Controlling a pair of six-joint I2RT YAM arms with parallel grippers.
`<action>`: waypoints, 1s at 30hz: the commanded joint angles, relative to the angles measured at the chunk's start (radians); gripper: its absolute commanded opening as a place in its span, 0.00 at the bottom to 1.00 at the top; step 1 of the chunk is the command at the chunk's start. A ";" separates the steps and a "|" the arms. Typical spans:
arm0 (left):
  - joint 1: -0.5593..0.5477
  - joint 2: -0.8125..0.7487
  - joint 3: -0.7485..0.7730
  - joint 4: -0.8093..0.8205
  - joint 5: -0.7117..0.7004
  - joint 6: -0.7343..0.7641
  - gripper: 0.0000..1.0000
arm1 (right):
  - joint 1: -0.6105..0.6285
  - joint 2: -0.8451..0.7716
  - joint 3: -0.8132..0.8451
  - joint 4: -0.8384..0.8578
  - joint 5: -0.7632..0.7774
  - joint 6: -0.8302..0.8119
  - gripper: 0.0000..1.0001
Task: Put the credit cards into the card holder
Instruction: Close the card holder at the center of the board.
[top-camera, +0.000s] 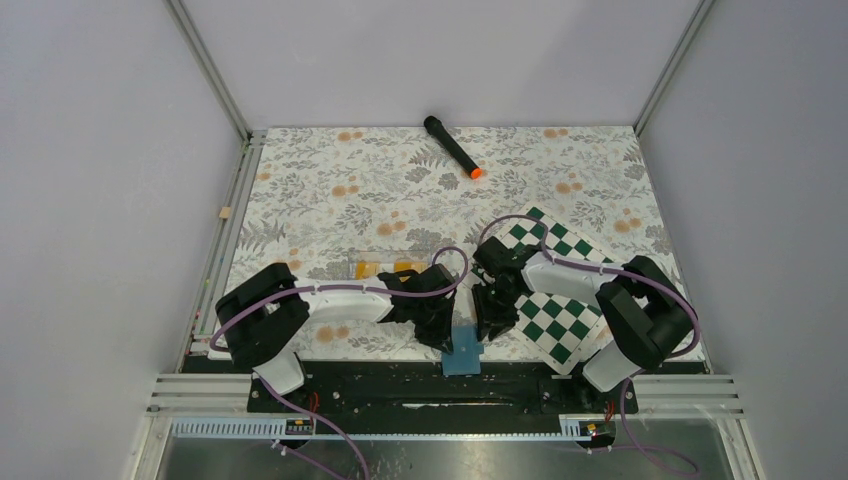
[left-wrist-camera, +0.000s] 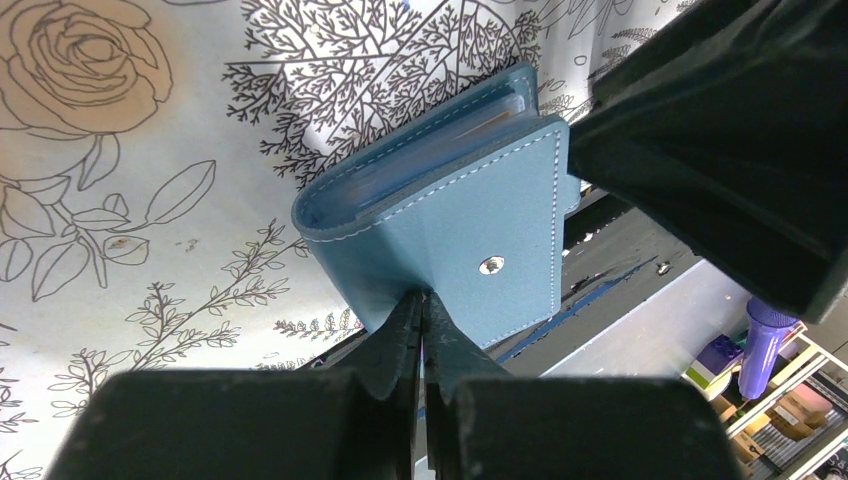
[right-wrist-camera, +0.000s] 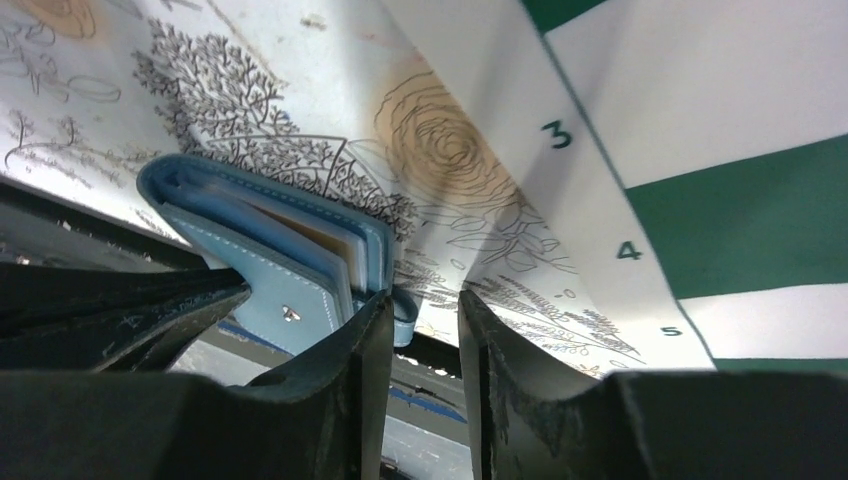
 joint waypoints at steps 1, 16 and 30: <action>-0.009 0.059 -0.013 -0.024 -0.105 0.034 0.00 | 0.025 0.015 -0.061 0.026 -0.040 -0.039 0.37; -0.010 0.058 -0.015 -0.035 -0.112 0.037 0.00 | 0.059 -0.039 -0.069 -0.008 -0.013 -0.024 0.39; -0.011 0.054 -0.021 -0.037 -0.113 0.037 0.00 | 0.032 -0.023 0.010 -0.009 0.070 0.032 0.25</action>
